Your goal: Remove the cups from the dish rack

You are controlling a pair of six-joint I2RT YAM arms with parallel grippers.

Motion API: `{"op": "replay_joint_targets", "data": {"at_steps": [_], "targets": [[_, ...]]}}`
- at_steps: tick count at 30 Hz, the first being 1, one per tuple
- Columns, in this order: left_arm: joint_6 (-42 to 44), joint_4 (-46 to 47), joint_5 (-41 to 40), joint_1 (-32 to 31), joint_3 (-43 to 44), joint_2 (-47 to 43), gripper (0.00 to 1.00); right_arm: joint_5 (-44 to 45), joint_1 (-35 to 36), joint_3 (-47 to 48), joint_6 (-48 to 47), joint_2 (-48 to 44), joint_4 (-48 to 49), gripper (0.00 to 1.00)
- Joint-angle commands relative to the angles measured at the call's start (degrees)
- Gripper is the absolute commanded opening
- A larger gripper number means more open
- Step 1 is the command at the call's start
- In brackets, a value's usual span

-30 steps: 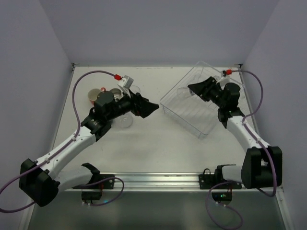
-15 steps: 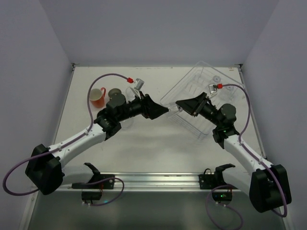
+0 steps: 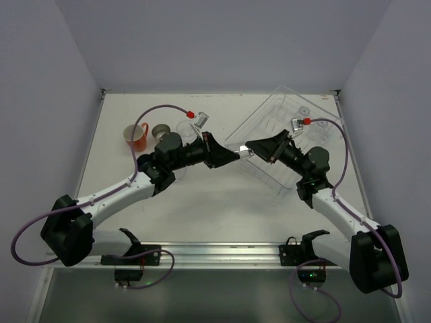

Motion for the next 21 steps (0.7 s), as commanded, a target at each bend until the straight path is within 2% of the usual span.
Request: {"op": "replay_joint_targets", "data": {"at_steps": [1, 4, 5, 9, 11, 12, 14, 15, 17, 21], "targets": [[-0.7, 5.1, 1.0, -0.6, 0.3, -0.8, 0.17, -1.2, 1.7, -0.3, 1.0, 1.4, 4.6, 0.31], [0.8, 3.2, -0.5, -0.7, 0.2, -2.1, 0.0, -0.9, 2.2, -0.4, 0.4, 1.7, 3.5, 0.35], [2.4, 1.9, -1.4, -0.6, 0.7, -2.9, 0.0, -0.9, 2.2, -0.7, 0.3, 1.7, 3.4, 0.43], [9.6, -13.7, -7.1, -0.7, 3.6, -5.4, 0.0, -0.3, 2.1, -1.2, -1.5, 0.5, 0.6, 0.69], [14.5, -19.6, -11.6, -0.6, 5.5, -7.2, 0.0, 0.0, 2.2, -0.9, -3.4, -1.1, -1.6, 0.77], [16.0, -26.0, -14.9, -0.6, 6.5, -7.7, 0.0, 0.4, 2.2, -0.7, -4.2, -1.7, -4.3, 0.83], [20.5, -33.6, -18.2, -0.6, 8.2, -8.8, 0.0, 1.5, 2.1, 0.1, -7.2, -3.3, -7.4, 0.9], [21.9, -40.7, -21.7, -0.6, 10.5, -8.6, 0.0, 2.7, 2.1, 0.5, -8.8, -5.1, -11.8, 0.95], [25.1, -49.5, -25.0, -0.6, 12.3, -8.2, 0.0, 4.6, 2.0, 2.3, -13.6, -7.0, -17.4, 0.98], [28.8, -59.8, -31.1, -0.7, 15.1, -4.5, 0.0, 9.4, 2.1, 4.5, -20.4, -12.8, -30.6, 0.99]]}}
